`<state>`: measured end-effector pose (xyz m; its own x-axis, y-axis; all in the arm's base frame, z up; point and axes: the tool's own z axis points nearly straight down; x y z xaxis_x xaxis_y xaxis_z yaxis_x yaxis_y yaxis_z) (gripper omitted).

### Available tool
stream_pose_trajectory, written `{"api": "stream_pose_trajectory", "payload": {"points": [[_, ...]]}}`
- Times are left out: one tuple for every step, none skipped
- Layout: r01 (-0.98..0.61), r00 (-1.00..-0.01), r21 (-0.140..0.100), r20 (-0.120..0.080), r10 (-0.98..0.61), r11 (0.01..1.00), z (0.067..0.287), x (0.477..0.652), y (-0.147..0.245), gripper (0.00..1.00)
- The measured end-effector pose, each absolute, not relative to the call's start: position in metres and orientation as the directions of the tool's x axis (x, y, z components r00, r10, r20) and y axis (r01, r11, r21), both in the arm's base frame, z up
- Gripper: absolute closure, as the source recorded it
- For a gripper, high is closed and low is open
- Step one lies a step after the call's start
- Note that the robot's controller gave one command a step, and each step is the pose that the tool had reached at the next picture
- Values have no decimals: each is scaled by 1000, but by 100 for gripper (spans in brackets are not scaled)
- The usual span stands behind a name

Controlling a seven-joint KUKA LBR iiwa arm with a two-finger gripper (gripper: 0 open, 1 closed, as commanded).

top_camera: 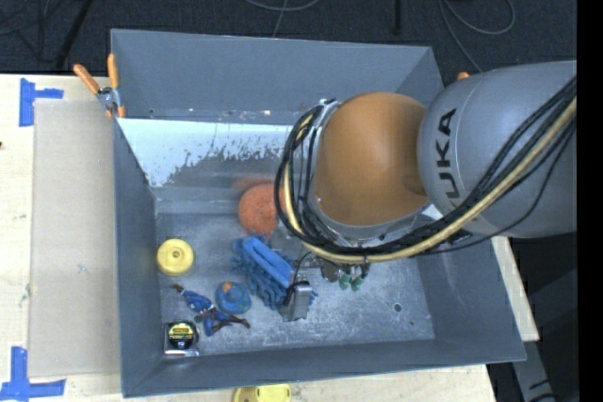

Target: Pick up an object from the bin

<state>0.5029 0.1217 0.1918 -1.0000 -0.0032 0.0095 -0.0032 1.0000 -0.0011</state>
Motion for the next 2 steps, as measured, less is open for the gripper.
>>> {"api": "stream_pose_trajectory", "payload": {"points": [[1,-1000,0,2,1,1000,196,504,121,0],[47,-999,2,-6,47,999,144,535,129,0]]}}
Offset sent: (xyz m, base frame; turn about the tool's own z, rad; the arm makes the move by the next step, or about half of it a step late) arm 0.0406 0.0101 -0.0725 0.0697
